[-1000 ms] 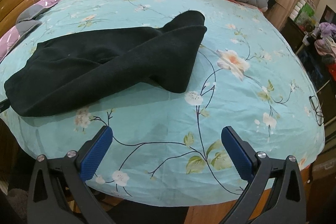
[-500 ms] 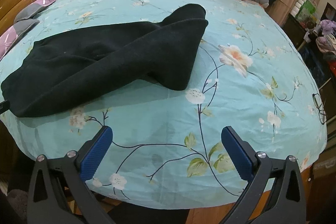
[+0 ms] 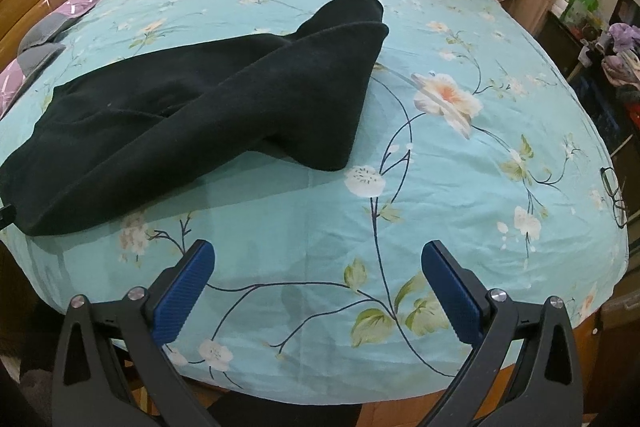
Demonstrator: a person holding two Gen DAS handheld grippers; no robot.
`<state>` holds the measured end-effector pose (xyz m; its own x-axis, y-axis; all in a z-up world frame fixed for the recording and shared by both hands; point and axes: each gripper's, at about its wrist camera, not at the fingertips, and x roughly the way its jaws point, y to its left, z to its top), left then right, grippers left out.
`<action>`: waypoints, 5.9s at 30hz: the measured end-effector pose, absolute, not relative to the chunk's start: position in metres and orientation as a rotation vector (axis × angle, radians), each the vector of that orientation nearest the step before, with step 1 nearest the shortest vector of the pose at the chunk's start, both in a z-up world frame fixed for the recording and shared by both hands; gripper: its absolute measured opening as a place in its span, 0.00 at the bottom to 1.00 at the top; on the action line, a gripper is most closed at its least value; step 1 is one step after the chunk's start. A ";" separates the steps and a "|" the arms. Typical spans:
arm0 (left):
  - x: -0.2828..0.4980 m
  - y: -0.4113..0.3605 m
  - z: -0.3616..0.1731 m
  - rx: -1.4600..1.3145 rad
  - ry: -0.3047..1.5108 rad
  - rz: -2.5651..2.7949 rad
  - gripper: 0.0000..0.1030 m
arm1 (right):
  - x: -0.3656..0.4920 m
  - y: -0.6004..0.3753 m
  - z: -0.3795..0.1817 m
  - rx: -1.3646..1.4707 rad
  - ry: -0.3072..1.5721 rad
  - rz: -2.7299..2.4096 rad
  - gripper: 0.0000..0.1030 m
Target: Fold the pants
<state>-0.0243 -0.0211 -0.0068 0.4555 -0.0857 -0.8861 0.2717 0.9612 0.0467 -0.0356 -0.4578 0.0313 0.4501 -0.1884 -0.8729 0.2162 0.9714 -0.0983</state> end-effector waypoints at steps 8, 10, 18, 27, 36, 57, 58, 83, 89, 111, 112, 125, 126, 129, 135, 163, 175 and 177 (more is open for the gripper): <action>-0.016 -0.027 -0.004 0.201 1.076 -0.223 0.92 | -0.029 -0.461 0.030 0.028 1.080 -0.249 1.00; -0.014 -0.029 -0.003 0.204 1.079 -0.221 0.92 | -0.025 -0.463 0.031 0.026 1.082 -0.250 1.00; -0.005 -0.027 -0.001 0.207 1.094 -0.197 0.92 | 0.018 -0.502 0.049 0.079 1.064 -0.306 1.00; -0.008 0.031 -0.007 -0.036 1.183 -0.170 0.92 | 0.085 -0.538 0.052 0.239 1.099 -0.322 1.00; 0.028 0.035 -0.047 -0.361 1.310 -0.190 0.14 | 0.095 -0.570 0.018 0.545 1.061 -0.168 0.27; 0.003 0.024 -0.046 -0.423 1.315 -0.265 0.68 | -0.030 -0.612 0.041 0.609 0.856 -0.269 0.89; 0.002 0.020 -0.043 -0.425 1.315 -0.274 0.70 | -0.015 -0.611 0.040 0.625 0.849 -0.239 0.89; 0.026 0.027 -0.022 -0.462 1.289 -0.303 0.21 | -0.167 -0.645 -0.009 1.037 0.739 -0.453 0.41; 0.026 0.051 -0.016 -0.593 1.249 -0.270 0.58 | -0.152 -0.646 0.022 0.903 0.707 -0.521 0.65; 0.011 0.085 -0.062 -0.600 1.370 -0.196 0.22 | -0.179 -0.663 -0.016 0.975 0.755 -0.510 0.14; 0.008 0.092 -0.052 -0.567 1.342 -0.203 0.27 | -0.181 -0.666 -0.012 0.968 0.765 -0.532 0.18; 0.110 0.107 -0.016 -0.575 1.274 -0.167 0.59 | -0.110 -0.685 0.039 0.818 0.743 -0.514 0.55; 0.121 0.100 -0.021 -0.568 1.290 -0.159 0.59 | -0.097 -0.683 0.036 0.815 0.761 -0.496 0.55; 0.155 0.083 -0.037 -0.514 1.332 -0.088 0.63 | -0.054 -0.686 0.020 0.847 0.821 -0.455 0.56; 0.167 0.065 -0.049 -0.393 1.361 -0.062 0.57 | -0.003 -0.696 -0.011 0.944 0.845 -0.449 0.56; 0.250 0.058 -0.070 -0.379 1.473 -0.109 0.66 | 0.113 -0.627 0.018 0.580 1.015 -0.090 0.66; 0.266 0.047 -0.077 -0.322 1.474 -0.175 0.79 | 0.134 -0.650 0.015 0.516 1.106 -0.137 0.67; 0.266 0.042 -0.076 -0.302 1.466 -0.169 0.80 | 0.149 -0.621 0.013 0.451 1.136 -0.031 0.69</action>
